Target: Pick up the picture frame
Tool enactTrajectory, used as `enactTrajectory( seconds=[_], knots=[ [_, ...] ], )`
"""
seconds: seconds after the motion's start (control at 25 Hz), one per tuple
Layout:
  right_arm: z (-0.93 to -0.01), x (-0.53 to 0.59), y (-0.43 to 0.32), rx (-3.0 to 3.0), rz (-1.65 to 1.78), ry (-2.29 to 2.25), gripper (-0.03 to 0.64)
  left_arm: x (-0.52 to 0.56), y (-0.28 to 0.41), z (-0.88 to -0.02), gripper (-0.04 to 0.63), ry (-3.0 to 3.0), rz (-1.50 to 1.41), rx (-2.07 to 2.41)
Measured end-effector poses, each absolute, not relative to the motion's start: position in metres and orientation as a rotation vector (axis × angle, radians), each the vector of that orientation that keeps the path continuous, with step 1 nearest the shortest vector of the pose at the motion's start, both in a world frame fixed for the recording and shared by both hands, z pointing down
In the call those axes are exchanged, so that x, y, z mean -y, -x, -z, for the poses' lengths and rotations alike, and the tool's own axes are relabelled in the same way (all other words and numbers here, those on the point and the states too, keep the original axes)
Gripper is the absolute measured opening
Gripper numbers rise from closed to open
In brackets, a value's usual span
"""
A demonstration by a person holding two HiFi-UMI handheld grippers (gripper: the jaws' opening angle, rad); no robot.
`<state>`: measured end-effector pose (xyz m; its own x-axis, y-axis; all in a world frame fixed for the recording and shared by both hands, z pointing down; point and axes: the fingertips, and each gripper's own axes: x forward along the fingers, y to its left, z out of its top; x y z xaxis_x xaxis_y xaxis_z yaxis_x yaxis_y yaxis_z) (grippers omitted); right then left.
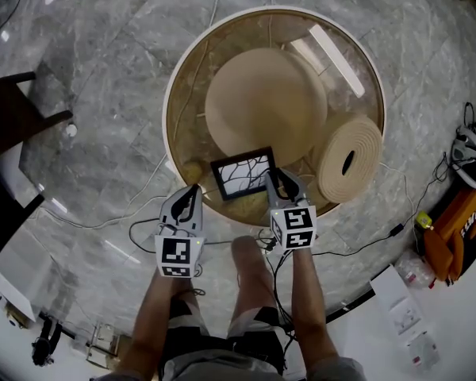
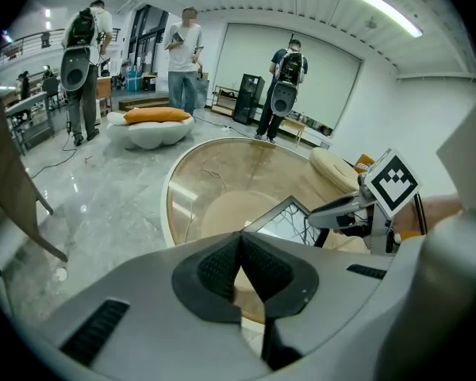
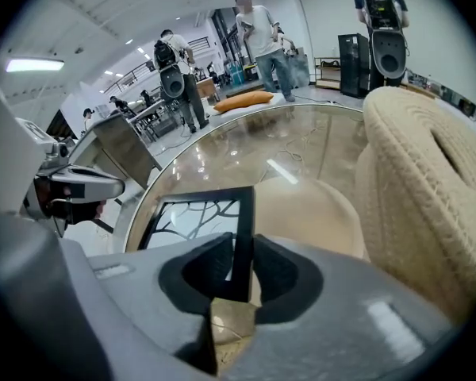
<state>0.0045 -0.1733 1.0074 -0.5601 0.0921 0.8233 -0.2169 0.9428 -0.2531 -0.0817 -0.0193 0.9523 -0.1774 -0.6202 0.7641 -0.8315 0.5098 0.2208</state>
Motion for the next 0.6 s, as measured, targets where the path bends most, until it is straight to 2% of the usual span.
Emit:
enactTrajectory(
  seconds=[0.04,0.12,0.6],
  knots=[
    [-1.008,0.174,-0.005,2.127,-0.405,-0.096,0.074,0.018,0.081,-0.952,0.017,-1.197,-0.311,1.892],
    [-1.008,0.174,-0.005,2.124,-0.413,-0.105,0.067,0.017,0.080,-0.953,0.017,-1.195,-0.316,1.892],
    [-0.995,0.173,-0.007,2.164,-0.352,-0.146,0.061,0.016,0.082,-0.941,0.017,-1.191,-0.310,1.919]
  ],
)
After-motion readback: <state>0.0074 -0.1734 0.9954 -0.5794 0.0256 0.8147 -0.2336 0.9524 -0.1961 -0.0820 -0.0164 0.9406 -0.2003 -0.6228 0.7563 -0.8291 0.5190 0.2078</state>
